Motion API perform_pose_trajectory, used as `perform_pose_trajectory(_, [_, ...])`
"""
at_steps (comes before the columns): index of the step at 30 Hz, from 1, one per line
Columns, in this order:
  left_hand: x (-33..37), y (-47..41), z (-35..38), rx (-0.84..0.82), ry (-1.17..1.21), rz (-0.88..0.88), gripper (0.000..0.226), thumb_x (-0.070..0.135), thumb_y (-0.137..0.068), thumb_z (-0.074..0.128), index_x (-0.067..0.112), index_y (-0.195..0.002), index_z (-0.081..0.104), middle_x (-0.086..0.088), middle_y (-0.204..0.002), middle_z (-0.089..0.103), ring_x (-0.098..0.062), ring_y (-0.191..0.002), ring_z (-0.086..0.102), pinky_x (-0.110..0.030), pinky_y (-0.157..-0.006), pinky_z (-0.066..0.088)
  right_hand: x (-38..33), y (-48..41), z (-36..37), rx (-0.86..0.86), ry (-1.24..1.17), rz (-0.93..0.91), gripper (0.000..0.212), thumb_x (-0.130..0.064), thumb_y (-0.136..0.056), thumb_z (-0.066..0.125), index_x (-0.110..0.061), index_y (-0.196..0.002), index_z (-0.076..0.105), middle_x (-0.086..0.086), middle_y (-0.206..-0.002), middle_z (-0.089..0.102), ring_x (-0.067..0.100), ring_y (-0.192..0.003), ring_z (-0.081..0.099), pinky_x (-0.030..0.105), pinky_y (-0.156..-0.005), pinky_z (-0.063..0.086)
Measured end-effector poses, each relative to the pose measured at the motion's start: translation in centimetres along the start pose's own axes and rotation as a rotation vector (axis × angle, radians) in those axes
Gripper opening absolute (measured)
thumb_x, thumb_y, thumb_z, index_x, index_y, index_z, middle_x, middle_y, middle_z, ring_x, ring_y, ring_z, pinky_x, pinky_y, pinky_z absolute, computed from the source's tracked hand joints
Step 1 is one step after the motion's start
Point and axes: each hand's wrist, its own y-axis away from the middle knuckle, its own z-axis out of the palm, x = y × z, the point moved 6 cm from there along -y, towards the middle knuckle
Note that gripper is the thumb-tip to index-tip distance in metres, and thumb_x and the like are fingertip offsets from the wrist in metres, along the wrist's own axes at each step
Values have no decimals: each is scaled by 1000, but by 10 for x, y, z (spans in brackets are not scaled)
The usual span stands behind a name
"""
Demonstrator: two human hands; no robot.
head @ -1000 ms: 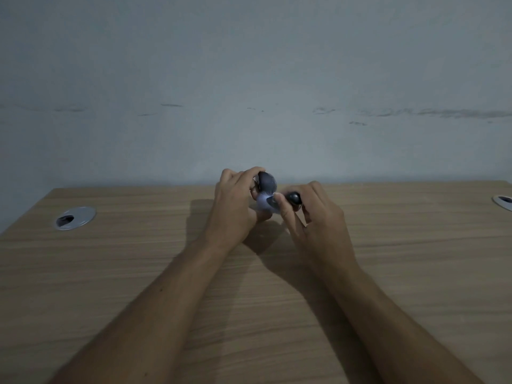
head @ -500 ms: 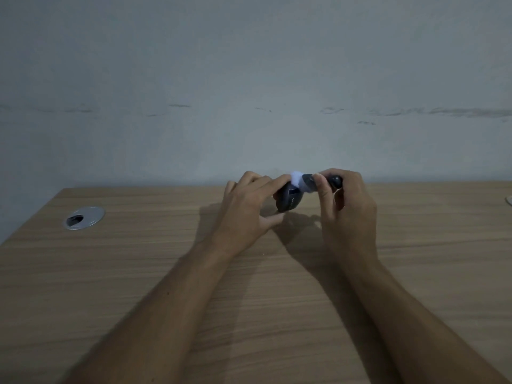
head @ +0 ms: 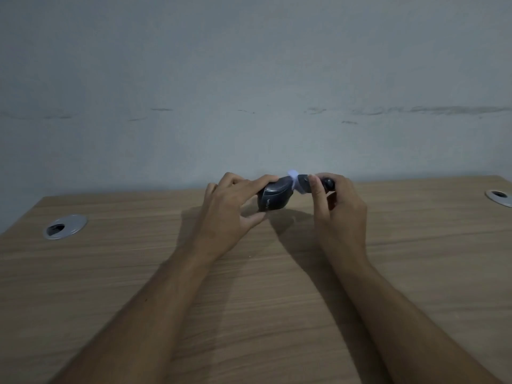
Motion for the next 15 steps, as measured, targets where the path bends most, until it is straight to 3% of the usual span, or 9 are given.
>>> perform_pose_trajectory(1, [-1, -1, 1, -3, 46, -48, 70, 37, -80, 88, 44, -144, 61, 25, -108, 65, -10, -105, 57, -41, -96, 46, -8, 4, 1, -12, -18, -30, 19, -31, -108, 68, -14, -112, 75, -4, -99, 72, -4, -79, 61, 13, -72, 47])
perform_pose_trajectory(3, [-7, 0, 6, -13, 160, -199, 65, 36, -81, 90, 47, -139, 63, 19, -109, 57, 0, -102, 58, -18, -94, 48, -28, 14, 6, -66, -33, -142, 16, -25, -108, 69, -10, -110, 74, -3, -98, 71, -5, -78, 61, 5, -73, 43])
perform_pose_trajectory(5, [-12, 2, 11, -23, 254, -323, 60, 42, -81, 89, 45, -135, 66, 14, -116, 60, 10, -101, 58, -5, -85, 45, -34, 18, 12, -97, -35, -201, 17, -26, -108, 68, -10, -110, 73, -1, -99, 70, 2, -81, 62, 8, -75, 44])
perform_pose_trajectory(8, [-15, 2, 17, 0, 492, -387, 51, 47, -79, 91, 38, -126, 75, 11, -113, 77, 3, -102, 70, -25, -92, 58, -14, 6, 9, -23, -36, -50, 19, -32, -109, 66, -15, -111, 75, -3, -100, 72, 8, -84, 65, 21, -76, 52])
perform_pose_trajectory(11, [-13, 2, 19, 4, 645, -438, 38, 37, -82, 92, 30, -118, 80, 15, -96, 82, 4, -84, 72, -18, -77, 53, -4, 6, 5, -16, -63, 40, 19, -34, -110, 66, -18, -110, 76, -5, -99, 74, 8, -83, 67, 24, -76, 53])
perform_pose_trajectory(15, [-18, 4, 21, 13, 759, -528, 32, 29, -85, 90, 25, -116, 81, 8, -88, 84, 0, -78, 76, -16, -68, 56, -20, 14, 10, -112, -93, -63, 19, -31, -110, 65, -15, -111, 75, -6, -96, 75, 7, -82, 68, 17, -72, 50])
